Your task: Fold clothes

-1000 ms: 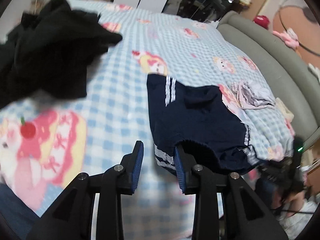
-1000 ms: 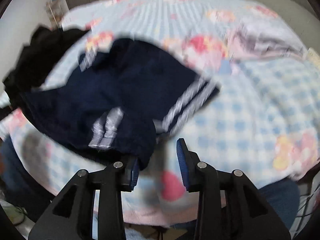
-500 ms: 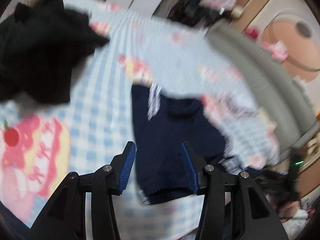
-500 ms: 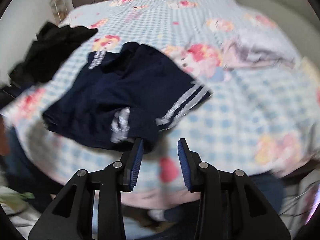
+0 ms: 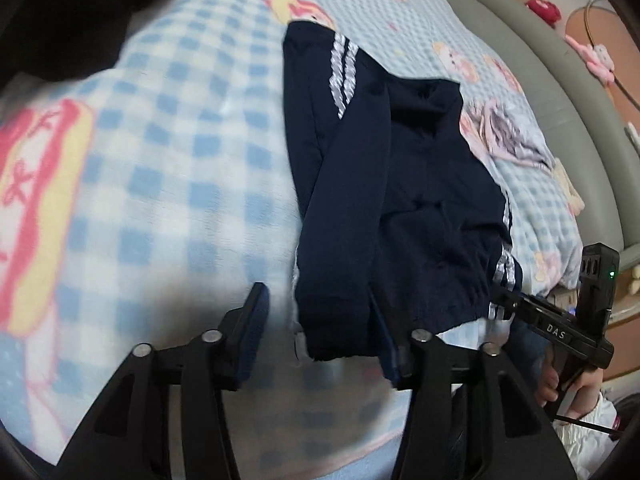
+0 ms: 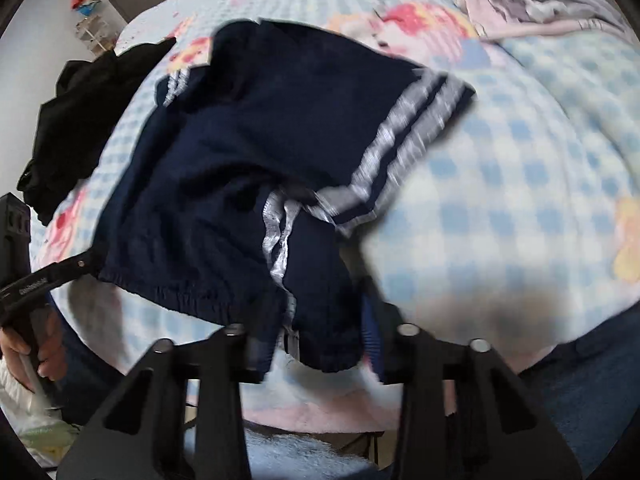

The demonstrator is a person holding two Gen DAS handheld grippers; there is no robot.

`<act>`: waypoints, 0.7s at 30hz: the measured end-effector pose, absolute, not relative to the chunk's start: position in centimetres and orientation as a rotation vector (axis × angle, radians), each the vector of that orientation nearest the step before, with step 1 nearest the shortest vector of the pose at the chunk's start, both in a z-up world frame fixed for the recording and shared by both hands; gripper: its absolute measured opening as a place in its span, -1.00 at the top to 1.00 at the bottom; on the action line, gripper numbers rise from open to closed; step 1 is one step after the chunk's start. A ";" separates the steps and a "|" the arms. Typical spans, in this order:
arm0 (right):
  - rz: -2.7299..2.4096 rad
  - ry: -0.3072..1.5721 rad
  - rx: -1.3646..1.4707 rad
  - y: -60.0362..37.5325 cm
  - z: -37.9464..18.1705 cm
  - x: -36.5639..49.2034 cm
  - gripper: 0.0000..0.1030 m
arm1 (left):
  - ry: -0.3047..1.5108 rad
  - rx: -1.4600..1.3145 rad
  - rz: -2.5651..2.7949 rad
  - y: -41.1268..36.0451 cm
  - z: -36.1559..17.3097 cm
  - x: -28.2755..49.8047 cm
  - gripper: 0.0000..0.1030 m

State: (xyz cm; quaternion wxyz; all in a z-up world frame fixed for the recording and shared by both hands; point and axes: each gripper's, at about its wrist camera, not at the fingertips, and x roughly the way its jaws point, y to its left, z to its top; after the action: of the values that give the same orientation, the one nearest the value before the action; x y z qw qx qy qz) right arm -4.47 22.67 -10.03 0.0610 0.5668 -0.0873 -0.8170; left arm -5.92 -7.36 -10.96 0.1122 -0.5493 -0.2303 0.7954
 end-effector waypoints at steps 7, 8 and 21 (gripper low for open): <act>-2.580 -0.290 1.669 24.5 -7.9 -3.8 0.62 | -0.788 -1.548 2.359 -8.7 -9.7 -5.4 -0.19; -2.564 -0.320 1.665 24.6 -8.0 -3.9 0.61 | -0.815 -1.540 2.351 -8.9 -9.7 -5.4 -0.20; -2.624 -0.332 1.651 24.4 -8.3 -4.6 0.67 | -0.864 -1.475 2.240 -7.1 -10.3 -5.5 -0.33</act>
State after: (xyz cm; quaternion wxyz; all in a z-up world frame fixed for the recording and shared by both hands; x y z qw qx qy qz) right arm -4.65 24.42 -8.32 0.0118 0.5294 -0.1065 -0.8416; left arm -5.47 -7.14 -10.32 0.1614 -0.5166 -0.3026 0.7846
